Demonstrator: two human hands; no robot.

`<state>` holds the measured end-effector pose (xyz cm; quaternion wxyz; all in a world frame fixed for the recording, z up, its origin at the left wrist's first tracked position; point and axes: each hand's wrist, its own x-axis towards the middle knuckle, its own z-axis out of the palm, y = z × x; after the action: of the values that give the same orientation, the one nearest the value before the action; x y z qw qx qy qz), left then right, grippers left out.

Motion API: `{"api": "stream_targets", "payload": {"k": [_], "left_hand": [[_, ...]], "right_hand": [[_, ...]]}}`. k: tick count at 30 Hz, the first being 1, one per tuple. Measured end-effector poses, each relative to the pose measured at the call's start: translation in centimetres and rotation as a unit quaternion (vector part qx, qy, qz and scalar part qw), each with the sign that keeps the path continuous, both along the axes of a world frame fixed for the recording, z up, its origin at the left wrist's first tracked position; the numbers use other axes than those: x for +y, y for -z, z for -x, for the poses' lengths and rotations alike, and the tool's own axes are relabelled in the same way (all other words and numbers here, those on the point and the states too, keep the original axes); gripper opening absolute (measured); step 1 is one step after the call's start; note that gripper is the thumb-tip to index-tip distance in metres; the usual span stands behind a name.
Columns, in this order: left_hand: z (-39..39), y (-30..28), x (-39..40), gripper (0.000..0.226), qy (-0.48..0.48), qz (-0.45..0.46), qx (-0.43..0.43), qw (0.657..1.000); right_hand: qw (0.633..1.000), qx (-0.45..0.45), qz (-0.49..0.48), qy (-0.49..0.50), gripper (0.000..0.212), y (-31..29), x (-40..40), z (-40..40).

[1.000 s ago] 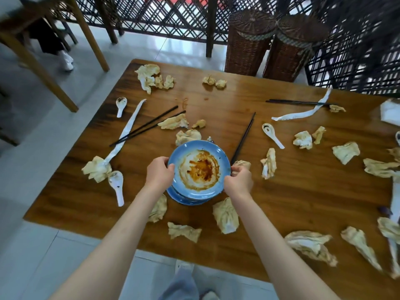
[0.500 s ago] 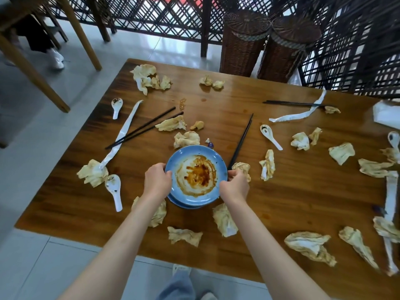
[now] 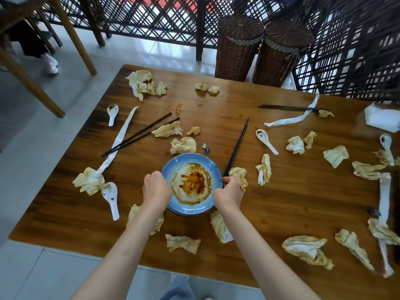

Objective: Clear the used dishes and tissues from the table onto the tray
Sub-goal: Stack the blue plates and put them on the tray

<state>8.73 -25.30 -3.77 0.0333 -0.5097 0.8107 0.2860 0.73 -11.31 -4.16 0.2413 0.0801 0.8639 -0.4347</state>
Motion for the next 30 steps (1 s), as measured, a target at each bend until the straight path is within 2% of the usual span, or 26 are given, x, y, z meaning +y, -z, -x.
{"api": "stream_targets", "payload": {"k": [4, 11, 16, 20, 30], "left_hand": [[0.0, -0.1, -0.4, 0.019, 0.007, 0.005, -0.015, 1.0], [-0.4, 0.4, -0.7, 0.028, -0.009, -0.021, 0.025, 0.999], [-0.9, 1.6, -1.8, 0.039, -0.014, -0.101, 0.051, 0.993], [-0.6, 2.3, -2.5, 0.038, -0.032, -0.166, 0.054, 0.984], [0.9, 0.7, -3.0, 0.033, 0.007, -0.167, 0.056, 0.984]], "right_hand": [[1.0, 0.0, 0.002, -0.002, 0.036, 0.0, -0.1, -0.1], [1.0, -0.016, 0.015, -0.01, 0.039, 0.2, 0.1, 0.2], [0.995, -0.092, 0.043, -0.025, 0.04, 0.4, 0.0, 0.8], [0.993, -0.099, 0.041, -0.037, 0.045, 0.6, -0.2, 1.2], [0.995, -0.083, 0.051, -0.002, 0.045, -0.5, 0.4, 1.6]]}}
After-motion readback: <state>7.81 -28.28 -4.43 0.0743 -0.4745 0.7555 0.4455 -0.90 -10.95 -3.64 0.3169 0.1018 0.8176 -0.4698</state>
